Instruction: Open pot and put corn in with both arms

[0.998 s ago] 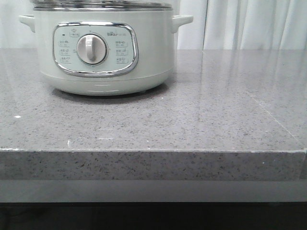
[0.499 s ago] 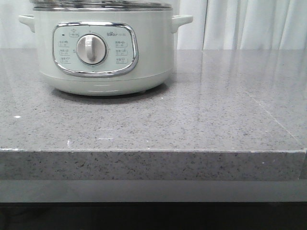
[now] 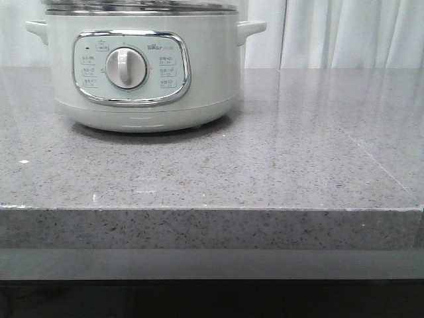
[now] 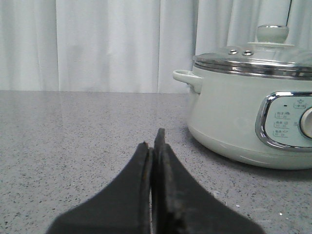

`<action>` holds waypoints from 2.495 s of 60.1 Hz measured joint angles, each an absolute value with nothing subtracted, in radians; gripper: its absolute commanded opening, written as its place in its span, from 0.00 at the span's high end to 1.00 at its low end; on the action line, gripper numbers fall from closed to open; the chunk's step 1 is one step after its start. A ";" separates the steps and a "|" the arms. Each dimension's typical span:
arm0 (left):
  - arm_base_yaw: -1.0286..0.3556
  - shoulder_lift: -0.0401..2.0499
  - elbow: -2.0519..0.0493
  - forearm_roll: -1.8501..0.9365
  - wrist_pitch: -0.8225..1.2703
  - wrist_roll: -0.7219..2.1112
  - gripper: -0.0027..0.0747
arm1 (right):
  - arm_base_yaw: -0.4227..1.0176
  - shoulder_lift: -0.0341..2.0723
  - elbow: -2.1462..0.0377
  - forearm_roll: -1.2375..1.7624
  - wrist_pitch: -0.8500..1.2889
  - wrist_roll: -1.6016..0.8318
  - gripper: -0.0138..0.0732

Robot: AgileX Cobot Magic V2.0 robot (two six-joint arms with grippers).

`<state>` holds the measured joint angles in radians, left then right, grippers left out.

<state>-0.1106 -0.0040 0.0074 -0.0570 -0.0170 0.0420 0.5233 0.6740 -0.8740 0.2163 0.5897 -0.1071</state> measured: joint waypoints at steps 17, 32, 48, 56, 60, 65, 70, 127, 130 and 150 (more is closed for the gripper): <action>-0.111 -0.004 0.007 -0.059 -0.017 0.038 0.99 | 0.523 0.674 -0.874 0.216 0.590 -0.107 0.92; -0.111 -0.004 0.007 -0.059 -0.017 0.038 0.99 | 0.523 0.674 -0.874 0.216 0.590 -0.107 0.92; -0.111 -0.004 0.007 -0.059 -0.017 0.038 0.99 | 0.523 0.672 -0.869 0.216 0.588 -0.107 0.92; -0.111 -0.004 0.007 -0.059 -0.017 0.038 0.99 | 0.478 0.617 -0.808 0.213 0.542 -0.107 0.92; -0.111 -0.004 0.007 -0.059 -0.017 0.038 0.99 | 0.429 0.564 -0.738 0.210 0.495 -0.107 0.92; -0.111 -0.004 0.007 -0.059 -0.017 0.038 0.99 | 0.358 0.466 -0.640 0.209 0.419 -0.108 0.92; -0.111 -0.004 0.007 -0.059 -0.017 0.038 0.99 | 0.284 0.357 -0.509 0.209 0.322 -0.108 0.92; -0.111 -0.004 0.007 -0.059 -0.017 0.036 0.99 | 0.075 -0.011 0.027 0.209 0.097 -0.108 0.92; -0.111 -0.004 0.007 -0.059 -0.017 0.036 0.99 | 0.075 -0.011 0.027 0.209 0.097 -0.108 0.92; -0.111 -0.004 0.007 -0.059 -0.017 0.036 0.99 | 0.075 -0.011 0.027 0.203 0.074 -0.092 0.92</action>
